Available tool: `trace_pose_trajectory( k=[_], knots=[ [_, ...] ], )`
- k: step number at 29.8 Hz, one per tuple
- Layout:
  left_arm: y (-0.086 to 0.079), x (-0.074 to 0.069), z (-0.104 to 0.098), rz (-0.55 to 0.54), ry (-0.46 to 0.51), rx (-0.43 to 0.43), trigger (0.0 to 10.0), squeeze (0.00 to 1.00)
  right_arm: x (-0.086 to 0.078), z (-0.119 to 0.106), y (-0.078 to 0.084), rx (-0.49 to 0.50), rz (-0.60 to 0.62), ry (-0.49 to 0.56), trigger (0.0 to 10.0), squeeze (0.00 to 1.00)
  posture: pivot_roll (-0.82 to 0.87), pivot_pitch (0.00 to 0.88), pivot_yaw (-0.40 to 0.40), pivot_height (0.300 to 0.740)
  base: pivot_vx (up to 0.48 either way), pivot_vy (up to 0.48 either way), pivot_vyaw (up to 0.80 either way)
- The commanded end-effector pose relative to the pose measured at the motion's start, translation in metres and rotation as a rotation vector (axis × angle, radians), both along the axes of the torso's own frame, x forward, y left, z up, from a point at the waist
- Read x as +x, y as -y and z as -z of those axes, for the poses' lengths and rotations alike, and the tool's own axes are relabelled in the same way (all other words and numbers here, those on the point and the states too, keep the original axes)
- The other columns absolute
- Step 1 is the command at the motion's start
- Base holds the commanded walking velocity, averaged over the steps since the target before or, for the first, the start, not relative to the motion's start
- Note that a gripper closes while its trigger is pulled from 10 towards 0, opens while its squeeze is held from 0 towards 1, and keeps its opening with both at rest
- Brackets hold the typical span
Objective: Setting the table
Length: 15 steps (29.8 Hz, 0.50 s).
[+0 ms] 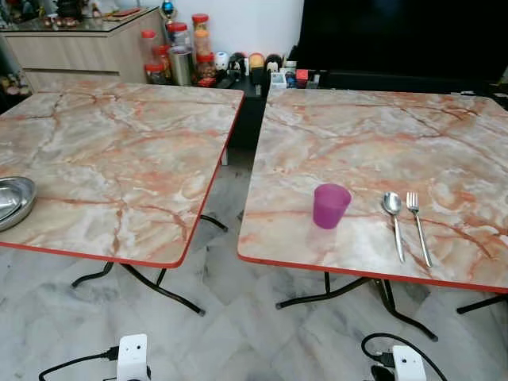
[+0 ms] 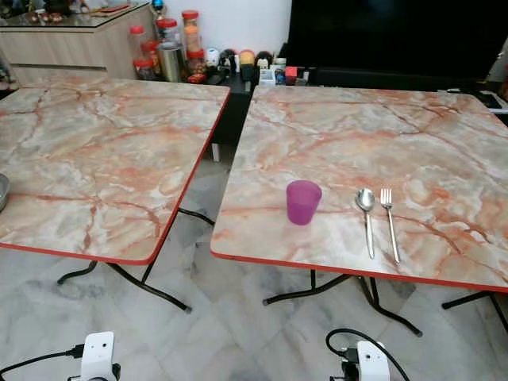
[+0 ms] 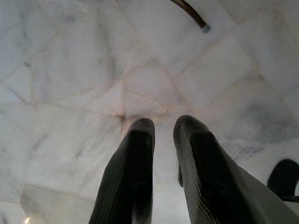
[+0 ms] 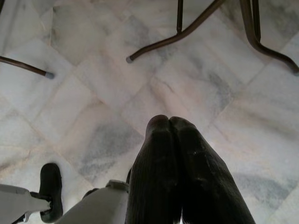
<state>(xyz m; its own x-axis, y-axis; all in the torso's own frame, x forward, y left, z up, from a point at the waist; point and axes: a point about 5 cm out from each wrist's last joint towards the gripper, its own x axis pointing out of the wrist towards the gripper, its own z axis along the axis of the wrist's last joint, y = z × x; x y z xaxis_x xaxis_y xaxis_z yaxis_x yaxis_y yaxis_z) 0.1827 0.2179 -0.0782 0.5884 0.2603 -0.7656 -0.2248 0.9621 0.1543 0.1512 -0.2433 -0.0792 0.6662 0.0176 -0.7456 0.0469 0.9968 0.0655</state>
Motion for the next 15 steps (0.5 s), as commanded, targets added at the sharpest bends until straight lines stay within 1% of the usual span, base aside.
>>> trace_pose_trajectory(
  k=[1,3,10,11,12,13,14,15],
  knots=[
    [-0.004,-0.003,0.001,-0.021,-0.015,0.006,10.0,0.00,0.004,-0.003,0.001,0.000,0.001,0.038,10.0,0.00,-0.03,0.017,-0.029,0.740,0.000,0.000,0.00],
    [-0.005,-0.003,0.001,-0.024,-0.017,0.007,10.0,0.00,0.007,-0.005,0.000,0.000,-0.005,0.062,10.0,0.00,-0.03,0.021,-0.027,0.740,0.000,0.000,0.00],
    [-0.005,-0.003,0.001,-0.026,-0.017,0.009,10.0,0.00,0.008,-0.006,0.001,-0.024,-0.017,0.070,10.0,0.00,-0.03,0.024,-0.025,0.740,0.000,0.000,0.00],
    [-0.007,-0.003,0.000,-0.030,-0.013,0.012,10.0,0.00,0.059,-0.041,-0.023,-0.006,-0.105,0.349,10.0,0.00,-0.04,0.028,-0.024,0.740,0.000,0.000,0.00],
    [-0.008,-0.003,0.000,-0.032,-0.013,0.014,10.0,0.00,0.071,-0.055,-0.030,0.003,-0.129,0.431,10.0,0.00,-0.04,0.028,-0.023,0.740,0.000,0.000,0.00],
    [-0.008,-0.003,0.000,-0.032,-0.013,0.015,10.0,0.00,0.075,-0.063,-0.035,0.007,-0.143,0.477,10.0,0.00,-0.05,0.028,-0.023,0.740,0.000,0.000,0.00],
    [-0.009,-0.003,0.000,-0.032,-0.014,0.016,10.0,0.00,0.070,-0.065,-0.037,0.012,-0.152,0.487,10.0,0.00,-0.05,0.028,-0.022,0.740,0.000,0.000,0.00],
    [-0.009,-0.003,0.000,-0.032,-0.014,0.016,10.0,0.00,0.070,-0.065,-0.037,0.012,-0.152,0.487,10.0,0.00,-0.05,0.028,-0.022,0.740,0.000,0.000,0.00]
  ],
)
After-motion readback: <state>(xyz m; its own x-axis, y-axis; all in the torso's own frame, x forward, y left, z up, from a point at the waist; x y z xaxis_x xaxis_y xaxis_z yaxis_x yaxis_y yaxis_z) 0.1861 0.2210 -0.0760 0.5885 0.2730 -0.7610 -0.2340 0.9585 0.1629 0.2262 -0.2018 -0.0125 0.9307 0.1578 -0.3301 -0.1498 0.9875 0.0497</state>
